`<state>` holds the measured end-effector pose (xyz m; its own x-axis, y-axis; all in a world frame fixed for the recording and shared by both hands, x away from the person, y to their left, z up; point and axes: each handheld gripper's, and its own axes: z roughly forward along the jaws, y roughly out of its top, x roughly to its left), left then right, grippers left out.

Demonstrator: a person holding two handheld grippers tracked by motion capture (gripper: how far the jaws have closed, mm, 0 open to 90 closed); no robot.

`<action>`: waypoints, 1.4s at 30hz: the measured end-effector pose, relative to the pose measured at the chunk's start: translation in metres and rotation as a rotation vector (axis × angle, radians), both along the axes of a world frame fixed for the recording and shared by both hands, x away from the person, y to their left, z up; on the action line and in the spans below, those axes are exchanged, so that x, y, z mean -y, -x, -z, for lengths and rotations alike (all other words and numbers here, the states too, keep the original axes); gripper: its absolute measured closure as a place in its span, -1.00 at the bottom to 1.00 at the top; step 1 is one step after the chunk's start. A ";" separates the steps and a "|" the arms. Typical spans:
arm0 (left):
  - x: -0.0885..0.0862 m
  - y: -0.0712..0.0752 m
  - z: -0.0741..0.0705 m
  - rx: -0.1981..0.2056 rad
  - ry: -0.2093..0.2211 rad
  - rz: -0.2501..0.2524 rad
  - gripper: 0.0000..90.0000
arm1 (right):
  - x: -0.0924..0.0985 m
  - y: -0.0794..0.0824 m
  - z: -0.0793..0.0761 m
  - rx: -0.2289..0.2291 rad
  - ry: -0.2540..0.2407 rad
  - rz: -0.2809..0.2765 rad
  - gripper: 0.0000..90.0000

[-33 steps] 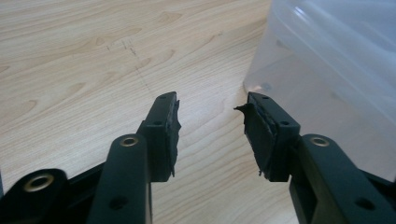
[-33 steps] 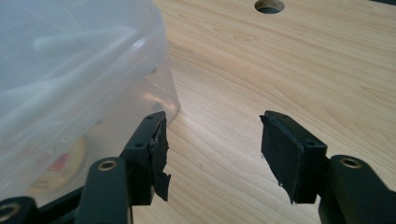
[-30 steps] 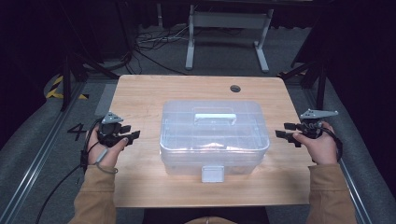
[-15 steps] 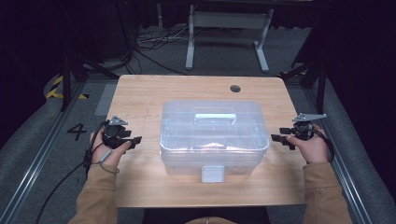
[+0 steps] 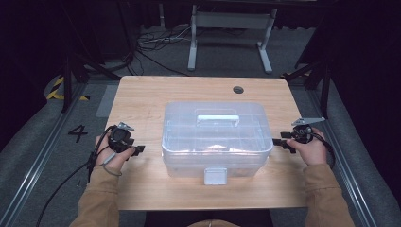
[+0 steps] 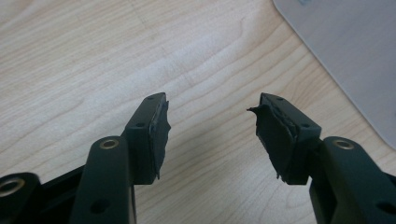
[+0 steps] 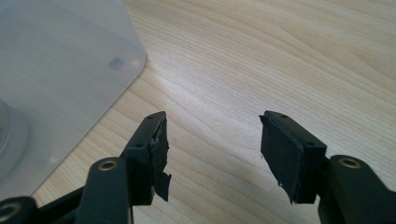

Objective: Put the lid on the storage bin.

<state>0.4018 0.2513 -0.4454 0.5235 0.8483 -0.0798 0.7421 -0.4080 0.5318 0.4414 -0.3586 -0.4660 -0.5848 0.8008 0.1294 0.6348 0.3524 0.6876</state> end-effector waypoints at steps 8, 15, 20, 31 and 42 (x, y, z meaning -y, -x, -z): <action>0.002 -0.001 0.007 -0.035 -0.014 0.045 -0.05 | -0.001 -0.002 0.007 -0.007 0.015 -0.024 -0.07; 0.003 0.000 0.013 -0.063 -0.008 0.133 -0.10 | -0.003 -0.002 0.011 -0.022 0.025 -0.042 -0.09; 0.004 0.000 0.016 -0.087 -0.016 0.151 -0.11 | -0.005 -0.003 0.014 -0.024 0.038 -0.060 -0.09; 0.007 0.001 0.019 -0.098 -0.043 0.173 -0.16 | -0.012 -0.005 0.020 -0.013 0.058 -0.098 -0.10; 0.007 0.001 0.020 -0.088 -0.051 0.174 -0.16 | -0.017 -0.006 0.026 0.042 0.052 -0.128 -0.35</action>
<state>0.4012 0.2442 -0.4651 0.6552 0.7499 -0.0911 0.7010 -0.5587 0.4431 0.4476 -0.3420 -0.4925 -0.6865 0.7244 0.0627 0.5534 0.4647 0.6912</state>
